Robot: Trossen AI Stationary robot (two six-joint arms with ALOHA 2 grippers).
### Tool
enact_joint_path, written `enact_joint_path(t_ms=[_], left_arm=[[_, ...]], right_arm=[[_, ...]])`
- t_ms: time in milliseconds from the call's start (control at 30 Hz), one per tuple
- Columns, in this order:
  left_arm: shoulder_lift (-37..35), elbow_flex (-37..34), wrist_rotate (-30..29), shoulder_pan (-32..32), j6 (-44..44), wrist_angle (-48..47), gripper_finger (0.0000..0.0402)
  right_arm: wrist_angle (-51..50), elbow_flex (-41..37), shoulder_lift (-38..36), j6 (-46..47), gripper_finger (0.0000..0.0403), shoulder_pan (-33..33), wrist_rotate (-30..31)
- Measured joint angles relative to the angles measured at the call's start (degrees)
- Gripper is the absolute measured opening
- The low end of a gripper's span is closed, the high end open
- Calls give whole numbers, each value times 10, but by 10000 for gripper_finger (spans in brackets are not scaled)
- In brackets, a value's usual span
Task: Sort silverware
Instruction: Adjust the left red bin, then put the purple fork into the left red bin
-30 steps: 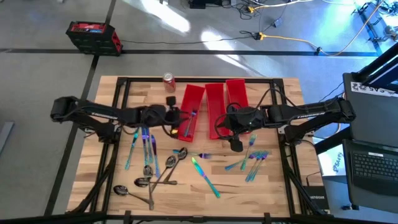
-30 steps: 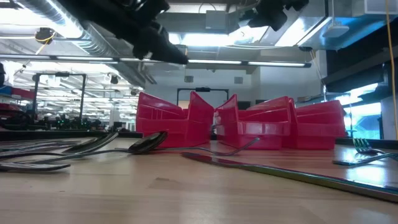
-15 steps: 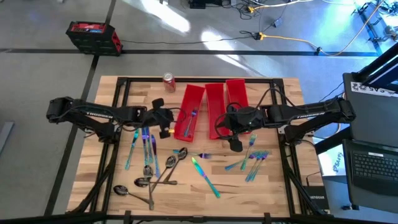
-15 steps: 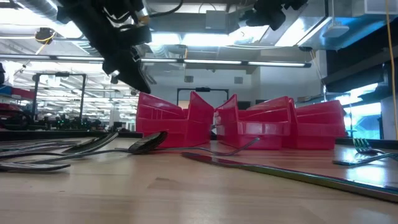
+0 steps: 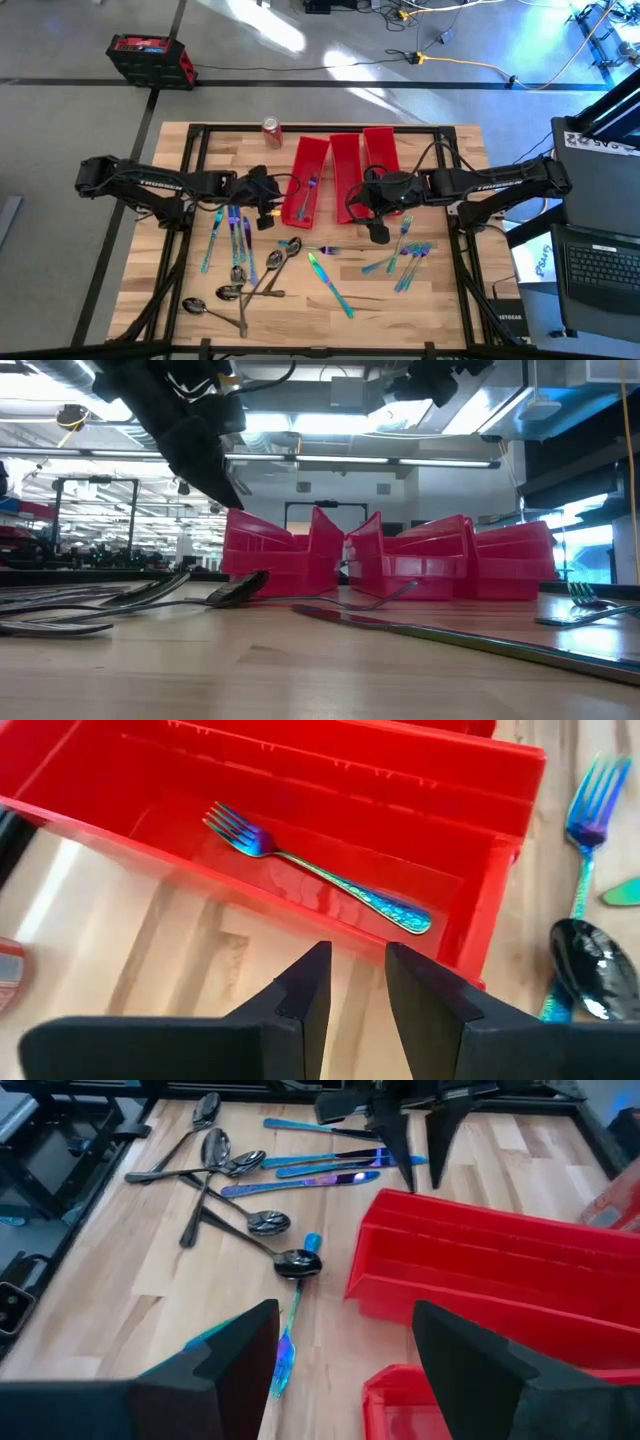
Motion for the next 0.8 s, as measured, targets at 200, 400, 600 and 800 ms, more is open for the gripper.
enact_joint_path(t_ms=[200,400,600,800], left_arm=[[6,0,48,0,27,21,86],[14,0,70,0,53,50,86],[14,0,105,0,77,76,86],[5,0,108,-24,81,155,86]], right_arm=[[-1,0,0,0,216,0,12],[-2,0,0,0,216,0,12],[-2,0,0,1,216,0,12],[-2,0,0,1,216,0,12]])
